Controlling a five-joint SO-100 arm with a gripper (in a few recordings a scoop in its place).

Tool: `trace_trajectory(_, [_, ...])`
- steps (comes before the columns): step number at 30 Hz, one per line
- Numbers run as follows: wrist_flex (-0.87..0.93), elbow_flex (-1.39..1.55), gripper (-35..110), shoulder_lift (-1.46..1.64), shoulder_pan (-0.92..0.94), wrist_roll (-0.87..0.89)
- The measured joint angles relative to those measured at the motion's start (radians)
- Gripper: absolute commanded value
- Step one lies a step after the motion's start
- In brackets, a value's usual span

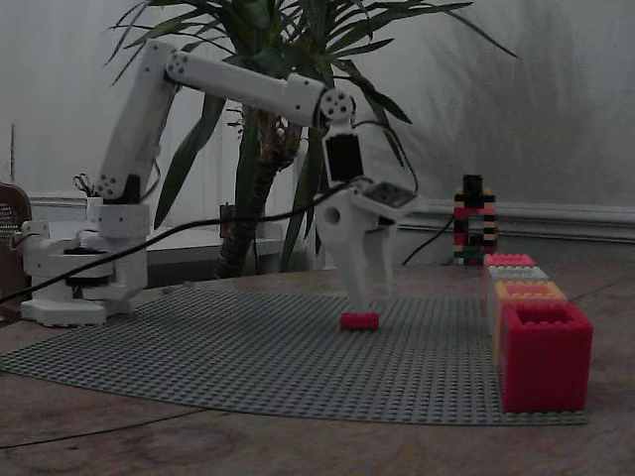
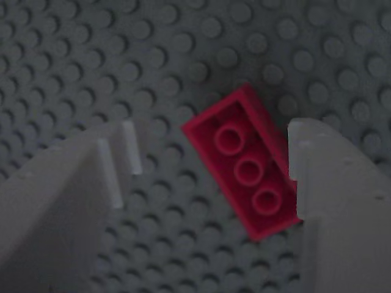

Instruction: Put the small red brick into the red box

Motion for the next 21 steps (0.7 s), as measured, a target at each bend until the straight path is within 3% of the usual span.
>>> trace_trajectory(13, [0.003,0.032,26,-0.002,0.000,-0.031])
trace_trajectory(21, [0.003,0.046,12,-0.009,0.000,-0.017])
